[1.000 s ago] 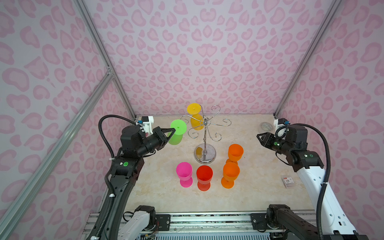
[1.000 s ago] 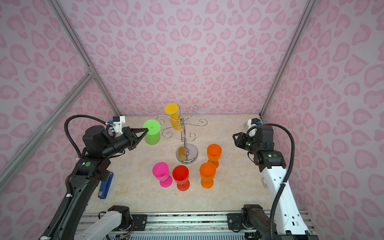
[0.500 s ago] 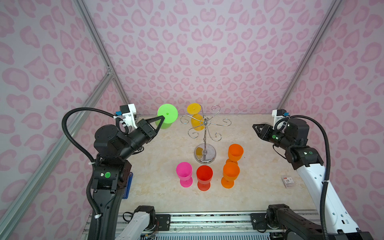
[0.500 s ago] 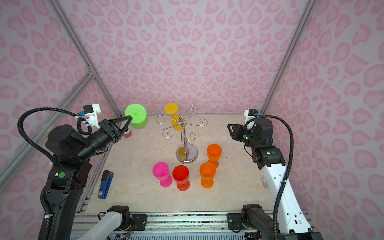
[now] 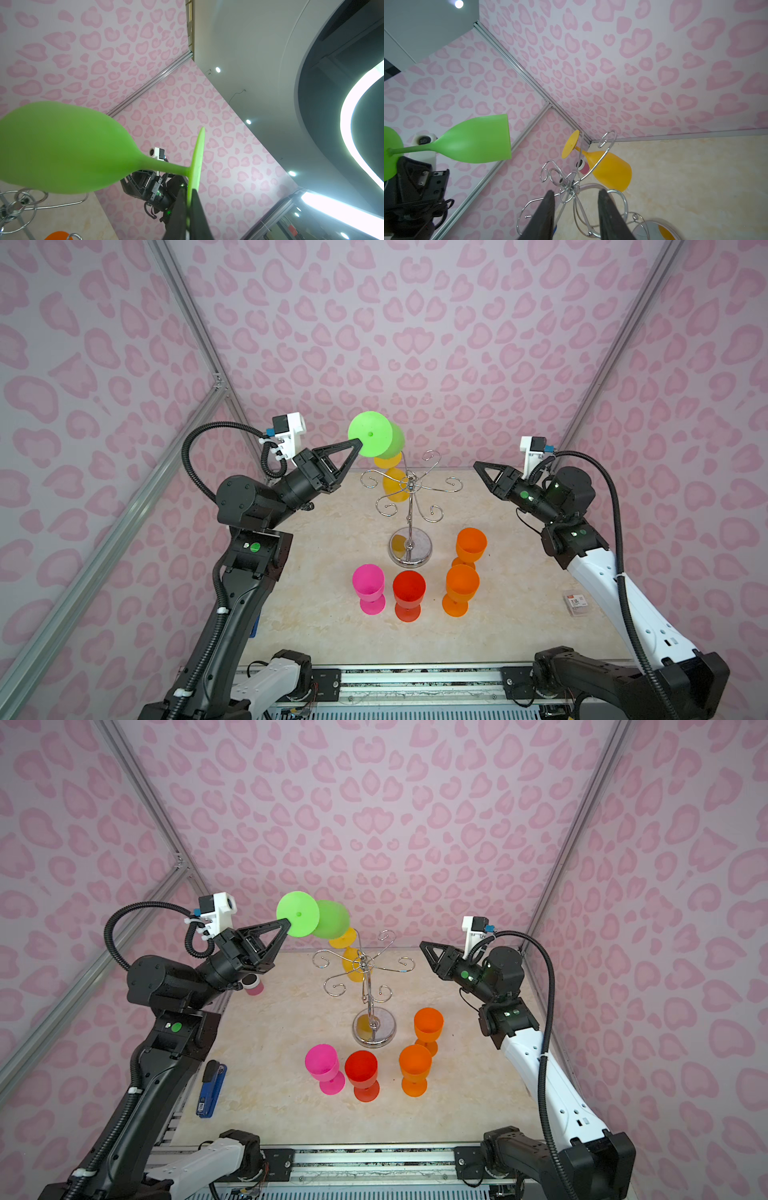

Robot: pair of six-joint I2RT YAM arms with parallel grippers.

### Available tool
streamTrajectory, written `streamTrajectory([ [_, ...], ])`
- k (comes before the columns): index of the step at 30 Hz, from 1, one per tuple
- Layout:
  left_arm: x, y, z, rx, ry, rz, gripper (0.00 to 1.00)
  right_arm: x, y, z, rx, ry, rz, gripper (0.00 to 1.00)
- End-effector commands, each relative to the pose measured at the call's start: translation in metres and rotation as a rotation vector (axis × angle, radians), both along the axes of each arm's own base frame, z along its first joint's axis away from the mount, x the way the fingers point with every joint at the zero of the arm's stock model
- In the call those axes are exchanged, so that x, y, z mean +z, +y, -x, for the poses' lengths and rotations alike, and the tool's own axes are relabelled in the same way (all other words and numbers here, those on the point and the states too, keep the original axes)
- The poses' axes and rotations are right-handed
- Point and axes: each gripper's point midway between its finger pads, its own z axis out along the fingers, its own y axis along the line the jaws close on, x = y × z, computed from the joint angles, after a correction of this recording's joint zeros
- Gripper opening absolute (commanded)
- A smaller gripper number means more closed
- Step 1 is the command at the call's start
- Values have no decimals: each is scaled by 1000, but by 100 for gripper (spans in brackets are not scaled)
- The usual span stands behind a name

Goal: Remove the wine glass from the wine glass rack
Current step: 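Raise the green glass toward the right gripper and close the right gripper on its bowl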

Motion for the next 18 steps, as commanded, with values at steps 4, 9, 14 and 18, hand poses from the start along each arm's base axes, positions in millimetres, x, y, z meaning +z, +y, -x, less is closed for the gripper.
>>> streamTrajectory([
  [4,30,-15,19,-182,-102,186,2,58,15,11,171,-218,-260,41],
  [9,21,-38,7,-304,-43,279,2,69,20,8,276,-261,-392,44],
  [14,8,-49,-8,-353,13,337,2,74,23,10,340,-288,-465,45],
  [18,2,-58,-13,-378,36,348,2,73,22,10,344,-296,-471,46],
])
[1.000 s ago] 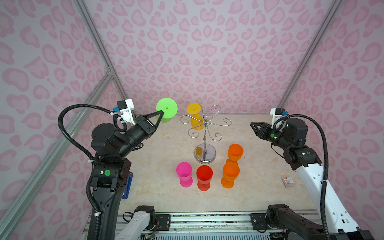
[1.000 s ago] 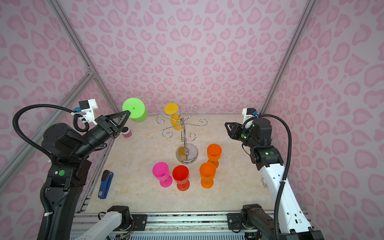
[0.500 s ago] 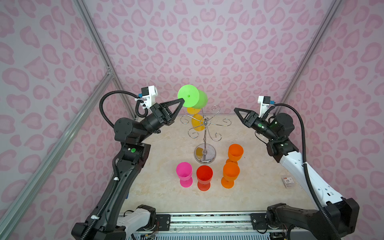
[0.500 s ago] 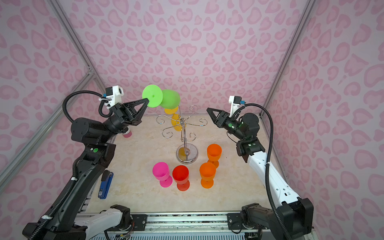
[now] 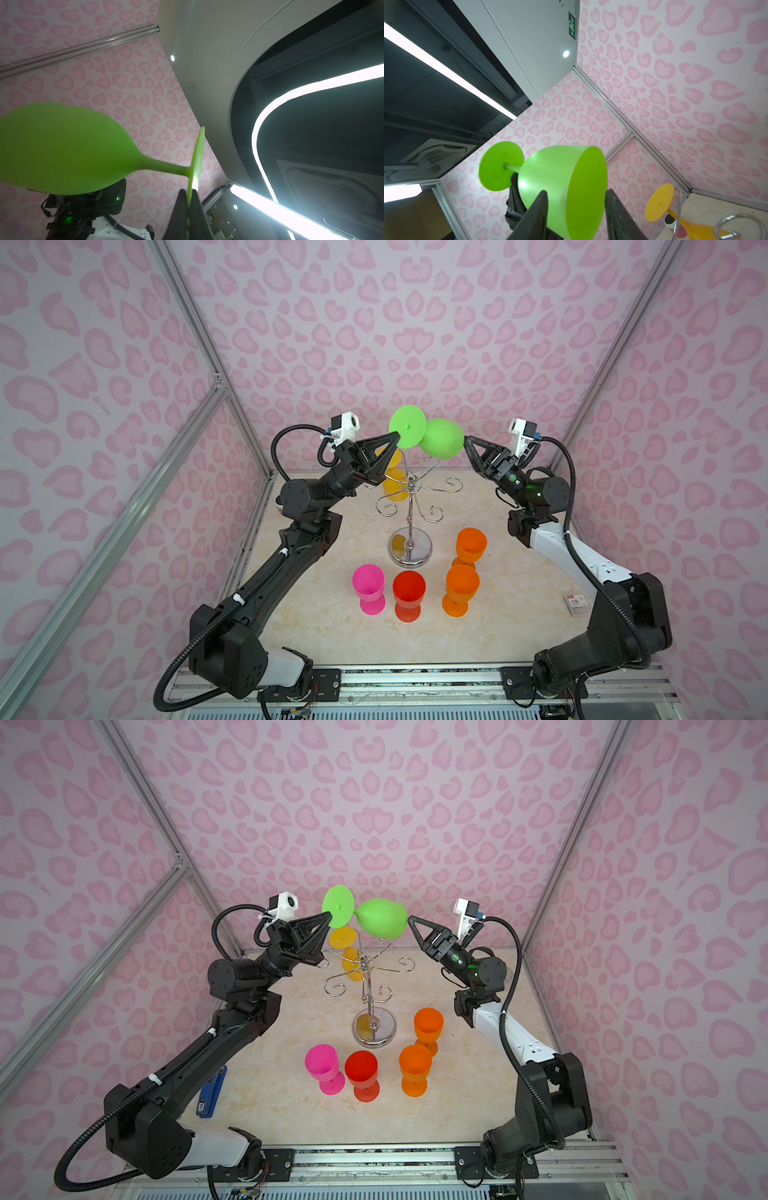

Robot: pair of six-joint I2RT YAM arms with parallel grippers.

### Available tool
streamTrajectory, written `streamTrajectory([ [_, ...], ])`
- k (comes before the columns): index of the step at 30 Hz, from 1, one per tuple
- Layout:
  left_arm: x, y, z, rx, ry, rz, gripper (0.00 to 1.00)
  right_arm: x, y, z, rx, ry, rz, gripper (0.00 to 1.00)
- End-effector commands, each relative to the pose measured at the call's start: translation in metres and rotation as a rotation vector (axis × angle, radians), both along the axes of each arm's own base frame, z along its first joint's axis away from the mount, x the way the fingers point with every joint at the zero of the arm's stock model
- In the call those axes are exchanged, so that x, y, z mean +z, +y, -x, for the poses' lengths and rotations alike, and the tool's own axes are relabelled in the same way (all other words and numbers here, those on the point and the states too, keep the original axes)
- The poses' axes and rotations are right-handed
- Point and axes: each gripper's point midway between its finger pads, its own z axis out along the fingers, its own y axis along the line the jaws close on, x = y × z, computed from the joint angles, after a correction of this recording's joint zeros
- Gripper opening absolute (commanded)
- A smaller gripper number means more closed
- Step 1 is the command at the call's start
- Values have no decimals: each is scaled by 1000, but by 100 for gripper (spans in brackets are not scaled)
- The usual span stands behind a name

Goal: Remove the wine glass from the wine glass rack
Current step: 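Raise the green glass toward the right gripper and close the right gripper on its bowl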

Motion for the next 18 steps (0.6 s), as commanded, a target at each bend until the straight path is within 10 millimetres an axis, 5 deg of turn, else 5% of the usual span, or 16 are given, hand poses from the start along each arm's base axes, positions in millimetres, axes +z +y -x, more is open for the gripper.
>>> streamTrajectory([
  [1,12,4,10,-25,-49,69,2,14,-3,17,35,-77,-41,46],
  [18,5,2,-4,-73,20,141,2,19,4,30,171,-108,-117,34],
])
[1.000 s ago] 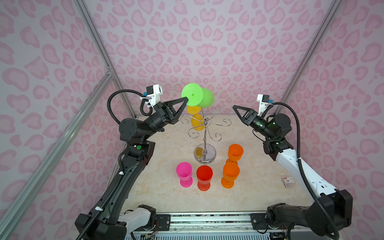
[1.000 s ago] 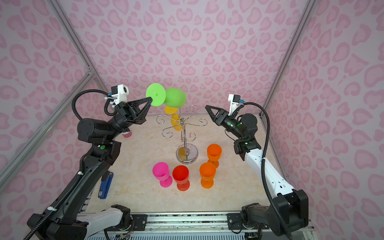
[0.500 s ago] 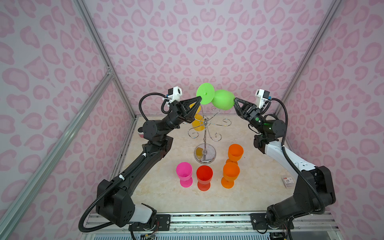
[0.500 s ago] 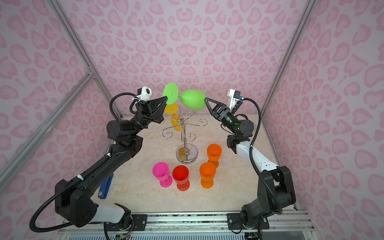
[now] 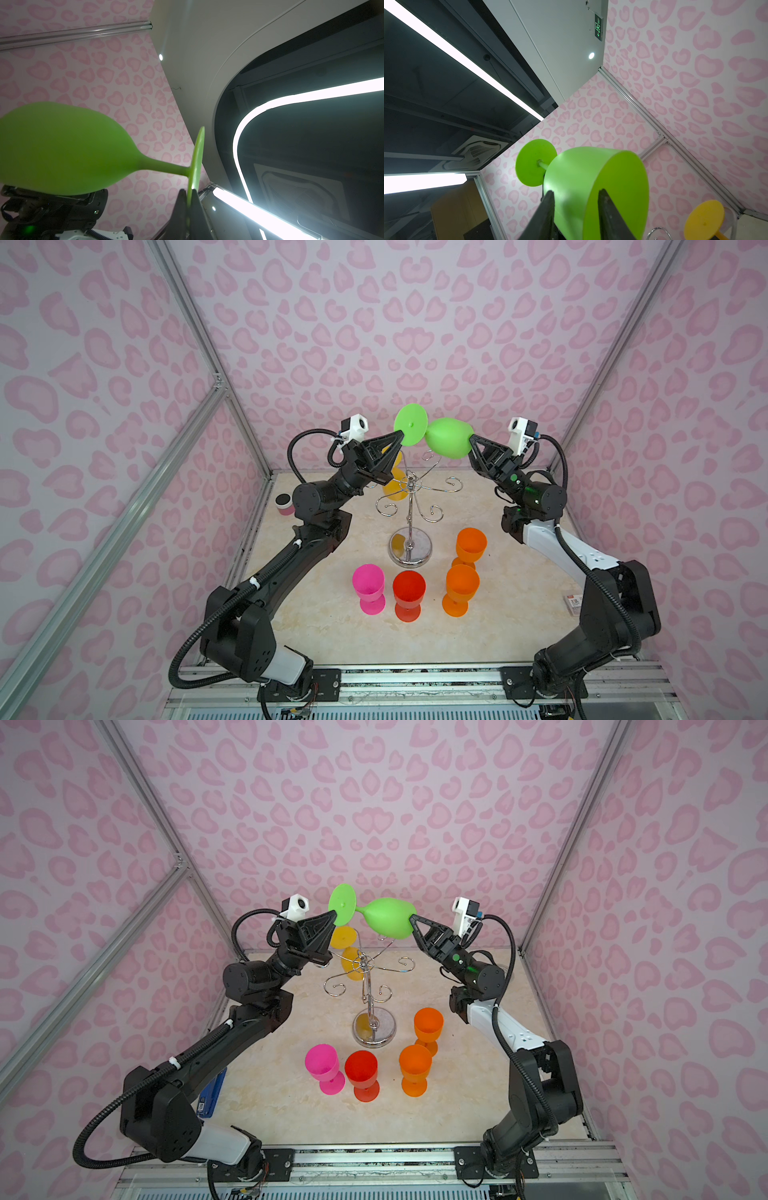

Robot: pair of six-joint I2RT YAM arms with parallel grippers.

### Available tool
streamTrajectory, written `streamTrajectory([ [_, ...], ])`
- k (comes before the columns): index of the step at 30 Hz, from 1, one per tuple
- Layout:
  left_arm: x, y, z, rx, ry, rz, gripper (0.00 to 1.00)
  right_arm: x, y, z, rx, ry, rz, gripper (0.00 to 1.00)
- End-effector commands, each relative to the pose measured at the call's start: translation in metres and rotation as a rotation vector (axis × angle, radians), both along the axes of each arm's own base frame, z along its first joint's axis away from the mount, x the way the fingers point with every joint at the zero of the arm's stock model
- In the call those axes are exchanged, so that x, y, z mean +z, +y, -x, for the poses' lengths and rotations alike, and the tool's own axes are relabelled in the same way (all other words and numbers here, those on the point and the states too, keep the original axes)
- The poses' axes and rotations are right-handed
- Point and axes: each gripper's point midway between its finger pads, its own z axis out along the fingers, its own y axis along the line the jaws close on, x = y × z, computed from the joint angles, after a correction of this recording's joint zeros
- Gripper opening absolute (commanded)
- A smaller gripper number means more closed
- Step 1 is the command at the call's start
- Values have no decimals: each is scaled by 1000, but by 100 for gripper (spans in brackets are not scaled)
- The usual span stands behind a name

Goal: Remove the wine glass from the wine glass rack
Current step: 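Raise the green glass toward the right gripper and close the right gripper on its bowl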

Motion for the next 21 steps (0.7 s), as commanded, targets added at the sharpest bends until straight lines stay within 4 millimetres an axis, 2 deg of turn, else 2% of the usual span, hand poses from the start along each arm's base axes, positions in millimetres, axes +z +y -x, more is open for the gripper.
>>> streamTrajectory([
  [1,9,6,5,-10,-25,55,2,6,3,17,45,-65,-6,33],
  [6,7,4,-1,-26,-6,67,2,8,8,24,62,-86,10,30],
  [18,5,3,-8,-47,25,96,3,7,11,33,69,-103,28,10],
  [21,2,2,-9,-46,35,98,8,7,10,33,65,-100,22,6],
])
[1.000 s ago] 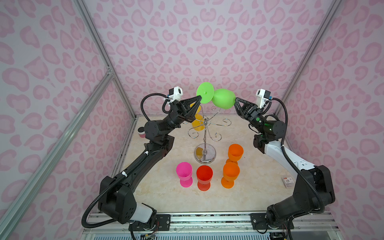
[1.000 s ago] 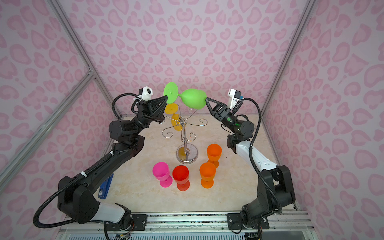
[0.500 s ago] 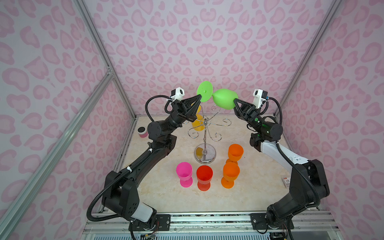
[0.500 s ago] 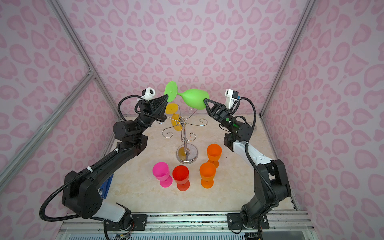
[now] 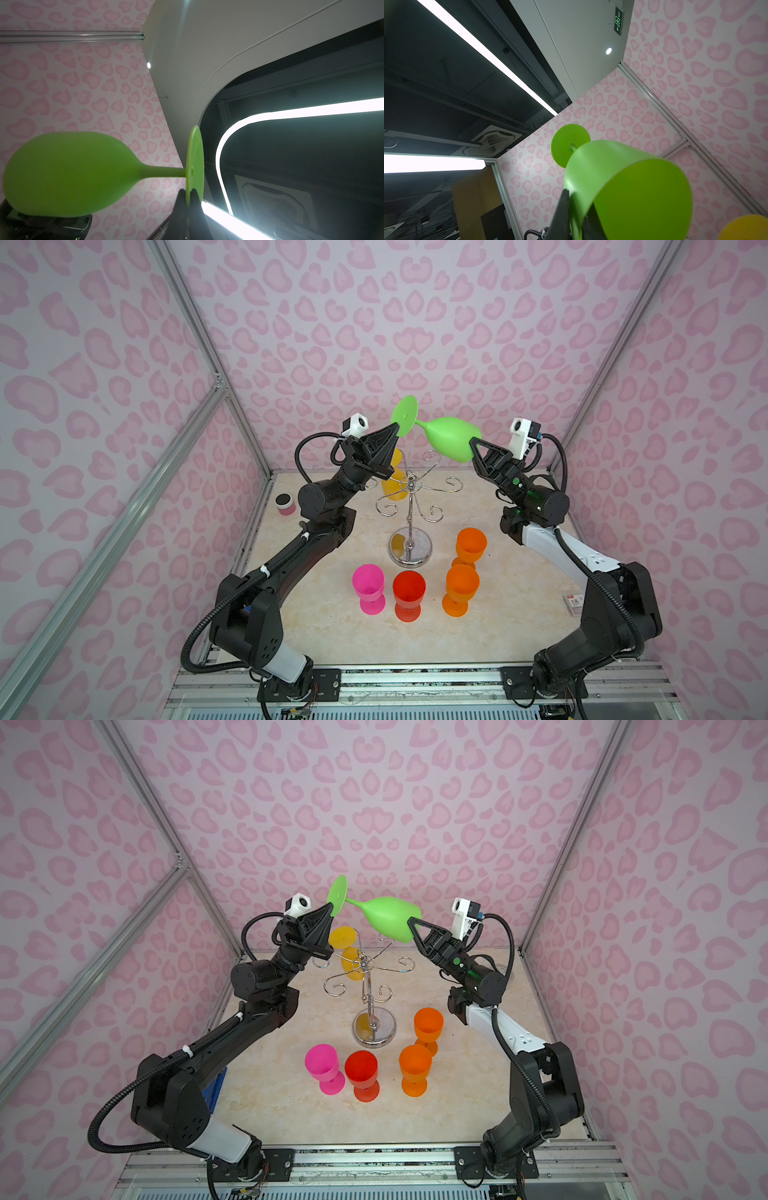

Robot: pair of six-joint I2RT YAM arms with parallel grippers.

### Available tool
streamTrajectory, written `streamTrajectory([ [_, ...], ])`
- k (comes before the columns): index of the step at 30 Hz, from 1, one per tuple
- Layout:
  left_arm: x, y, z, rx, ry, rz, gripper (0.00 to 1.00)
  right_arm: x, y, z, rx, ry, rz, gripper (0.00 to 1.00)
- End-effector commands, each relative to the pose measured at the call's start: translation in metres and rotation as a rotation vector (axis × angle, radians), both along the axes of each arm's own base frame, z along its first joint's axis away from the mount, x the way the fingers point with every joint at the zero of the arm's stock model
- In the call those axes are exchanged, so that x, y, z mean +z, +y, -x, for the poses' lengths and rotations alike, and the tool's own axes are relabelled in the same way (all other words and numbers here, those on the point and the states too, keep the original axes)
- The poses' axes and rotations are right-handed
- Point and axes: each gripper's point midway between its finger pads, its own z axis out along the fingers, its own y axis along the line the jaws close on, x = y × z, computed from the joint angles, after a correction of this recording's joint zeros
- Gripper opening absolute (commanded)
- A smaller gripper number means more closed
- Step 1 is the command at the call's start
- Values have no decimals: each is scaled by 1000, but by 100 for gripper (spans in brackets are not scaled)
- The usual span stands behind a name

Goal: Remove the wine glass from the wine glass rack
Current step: 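Raise the green glass toward the right gripper and close the right gripper on its bowl, then open the left gripper and carry the green glass away with the right gripper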

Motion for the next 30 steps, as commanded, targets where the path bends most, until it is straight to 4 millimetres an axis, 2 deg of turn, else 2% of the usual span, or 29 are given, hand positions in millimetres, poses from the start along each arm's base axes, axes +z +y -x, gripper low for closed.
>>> streamTrajectory([
  [1,-2,-3,7,-9,-32,-5,12,-6,5,4,16,-7,35,5],
  [5,-3,-3,9,-9,-34,-1,20,-3,1,6,5,-6,19,0],
  [14,2,-9,24,-11,-84,-2,35,12,-27,12,-63,-15,-22,0],
  [17,-3,-15,25,-26,-83,-8,48,15,-36,12,-98,-9,-9,0],
  [22,-10,-27,29,-56,-89,-19,59,15,-55,5,-178,29,24,0],
  [27,-9,-34,42,-45,-160,-65,62,-3,-73,-16,-379,144,220,0],
  [30,-5,-34,51,-8,-224,-111,62,-31,-94,-29,-649,262,503,0],
])
